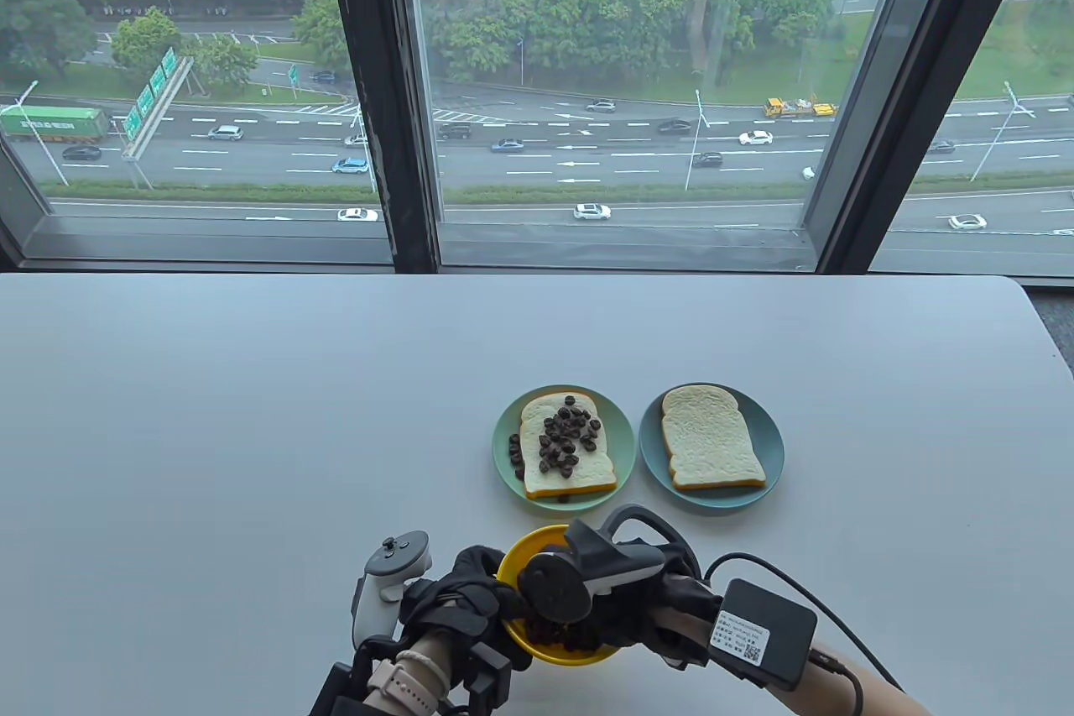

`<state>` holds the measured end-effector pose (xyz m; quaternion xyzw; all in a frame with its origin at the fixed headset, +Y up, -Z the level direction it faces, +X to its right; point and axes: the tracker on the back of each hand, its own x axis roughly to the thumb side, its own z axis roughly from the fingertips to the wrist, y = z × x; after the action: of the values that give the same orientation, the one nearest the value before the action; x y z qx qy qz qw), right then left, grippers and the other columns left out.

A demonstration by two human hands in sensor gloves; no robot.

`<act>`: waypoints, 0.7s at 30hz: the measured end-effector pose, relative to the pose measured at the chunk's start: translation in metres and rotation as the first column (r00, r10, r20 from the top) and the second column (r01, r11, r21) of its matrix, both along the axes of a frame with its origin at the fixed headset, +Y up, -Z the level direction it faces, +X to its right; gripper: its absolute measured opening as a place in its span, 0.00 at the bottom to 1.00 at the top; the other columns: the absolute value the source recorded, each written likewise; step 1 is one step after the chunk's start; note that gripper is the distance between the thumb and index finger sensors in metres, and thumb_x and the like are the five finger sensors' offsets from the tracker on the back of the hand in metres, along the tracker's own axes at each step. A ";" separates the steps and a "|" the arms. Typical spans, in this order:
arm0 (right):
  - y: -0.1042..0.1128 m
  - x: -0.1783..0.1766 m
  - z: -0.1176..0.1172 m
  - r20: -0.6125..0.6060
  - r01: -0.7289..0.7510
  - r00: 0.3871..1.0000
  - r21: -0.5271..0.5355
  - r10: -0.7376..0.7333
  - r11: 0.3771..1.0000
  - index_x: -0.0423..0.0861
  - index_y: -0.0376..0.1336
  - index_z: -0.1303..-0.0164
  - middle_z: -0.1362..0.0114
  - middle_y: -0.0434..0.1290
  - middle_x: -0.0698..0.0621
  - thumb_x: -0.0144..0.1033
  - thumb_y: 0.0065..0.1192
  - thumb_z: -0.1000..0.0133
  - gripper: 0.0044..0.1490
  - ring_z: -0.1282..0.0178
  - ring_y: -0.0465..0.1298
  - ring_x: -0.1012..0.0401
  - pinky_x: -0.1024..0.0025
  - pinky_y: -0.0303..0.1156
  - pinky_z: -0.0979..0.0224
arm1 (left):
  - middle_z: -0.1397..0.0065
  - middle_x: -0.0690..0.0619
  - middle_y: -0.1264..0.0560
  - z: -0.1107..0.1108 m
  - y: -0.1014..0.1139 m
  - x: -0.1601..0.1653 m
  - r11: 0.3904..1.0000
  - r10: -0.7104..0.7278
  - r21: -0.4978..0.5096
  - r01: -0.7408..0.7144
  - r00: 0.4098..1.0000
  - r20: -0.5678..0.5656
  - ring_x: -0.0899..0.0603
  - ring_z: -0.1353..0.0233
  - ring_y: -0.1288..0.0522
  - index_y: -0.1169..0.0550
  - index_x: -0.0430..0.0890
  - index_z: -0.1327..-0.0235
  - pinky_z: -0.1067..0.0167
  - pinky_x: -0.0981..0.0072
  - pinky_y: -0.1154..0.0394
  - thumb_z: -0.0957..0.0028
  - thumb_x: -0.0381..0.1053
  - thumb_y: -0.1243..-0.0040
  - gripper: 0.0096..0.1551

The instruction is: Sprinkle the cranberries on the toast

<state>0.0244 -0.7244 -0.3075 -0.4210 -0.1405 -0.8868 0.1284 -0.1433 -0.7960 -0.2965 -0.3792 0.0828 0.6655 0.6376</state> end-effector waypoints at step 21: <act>0.023 0.012 0.019 -0.073 0.271 0.963 0.248 -0.261 0.930 0.64 0.70 0.67 0.47 0.75 0.58 0.35 0.74 0.66 0.19 0.56 0.82 0.60 0.88 0.89 0.66 | 0.45 0.41 0.38 0.000 0.000 0.002 0.999 -0.047 0.012 0.046 0.999 0.028 0.38 0.55 0.30 0.48 0.52 0.35 0.67 0.60 0.12 0.49 0.40 0.42 0.36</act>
<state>0.0363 -0.7015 -0.2882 -0.4332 0.0358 -0.8984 0.0631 -0.1414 -0.7965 -0.2969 -0.3829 0.0787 0.6455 0.6562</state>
